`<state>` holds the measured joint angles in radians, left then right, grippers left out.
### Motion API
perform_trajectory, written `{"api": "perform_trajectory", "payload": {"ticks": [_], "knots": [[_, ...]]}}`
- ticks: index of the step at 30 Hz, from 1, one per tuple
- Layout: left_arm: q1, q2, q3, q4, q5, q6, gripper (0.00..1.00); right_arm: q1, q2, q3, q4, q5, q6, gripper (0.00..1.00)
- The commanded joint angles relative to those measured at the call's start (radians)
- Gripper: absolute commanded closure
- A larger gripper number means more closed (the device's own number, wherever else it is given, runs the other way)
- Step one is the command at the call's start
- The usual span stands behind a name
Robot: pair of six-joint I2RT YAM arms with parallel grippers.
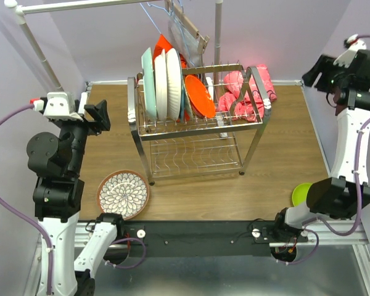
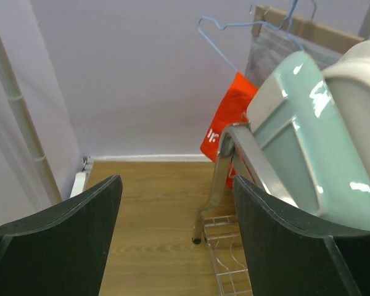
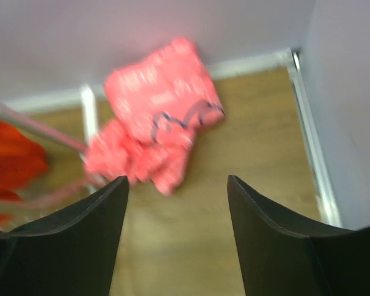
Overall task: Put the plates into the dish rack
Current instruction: Grab a plate with the right arm
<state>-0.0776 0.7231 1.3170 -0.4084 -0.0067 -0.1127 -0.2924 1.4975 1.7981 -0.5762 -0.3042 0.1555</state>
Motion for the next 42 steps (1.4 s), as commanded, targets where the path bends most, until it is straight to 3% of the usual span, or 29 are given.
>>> {"api": "perform_trajectory", "payload": {"ticks": [1,2,5,6,8,15,22,25,32,42], "knots": [[0.006,-0.066,-0.097,-0.049,-0.079,-0.091,0.18,-0.062,0.030,-0.089,-0.249,-0.102,-0.452,0.24],[0.006,-0.076,-0.111,-0.050,-0.082,-0.096,0.18,-0.065,0.044,-0.089,-0.377,-0.125,-0.540,0.23],[0.006,-0.091,-0.151,-0.064,-0.084,-0.123,0.18,-0.067,0.128,-0.069,-0.597,-0.104,-0.818,0.03],[0.006,-0.091,-0.160,-0.069,-0.082,-0.131,0.18,-0.070,0.147,-0.077,-0.710,-0.084,-0.877,0.02],[0.006,-0.090,-0.168,-0.082,-0.069,-0.149,0.18,-0.086,0.164,-0.120,-0.772,-0.023,-1.016,0.02],[0.006,-0.091,-0.194,-0.127,-0.023,-0.171,0.18,-0.105,0.158,-0.402,-0.807,0.148,-1.496,0.00],[0.006,-0.096,-0.183,-0.175,-0.024,-0.179,0.18,-0.198,0.239,-0.425,-0.812,0.188,-1.814,0.01],[0.006,-0.096,-0.185,-0.185,-0.022,-0.188,0.18,-0.237,0.257,-0.480,-0.811,0.270,-1.965,0.11],[0.006,-0.065,-0.177,-0.197,-0.018,-0.162,0.18,-0.297,0.311,-0.522,-0.812,0.327,-2.180,0.15],[0.006,-0.065,-0.182,-0.201,-0.018,-0.153,0.18,-0.297,0.405,-0.557,-0.809,0.309,-2.174,0.20]]}}
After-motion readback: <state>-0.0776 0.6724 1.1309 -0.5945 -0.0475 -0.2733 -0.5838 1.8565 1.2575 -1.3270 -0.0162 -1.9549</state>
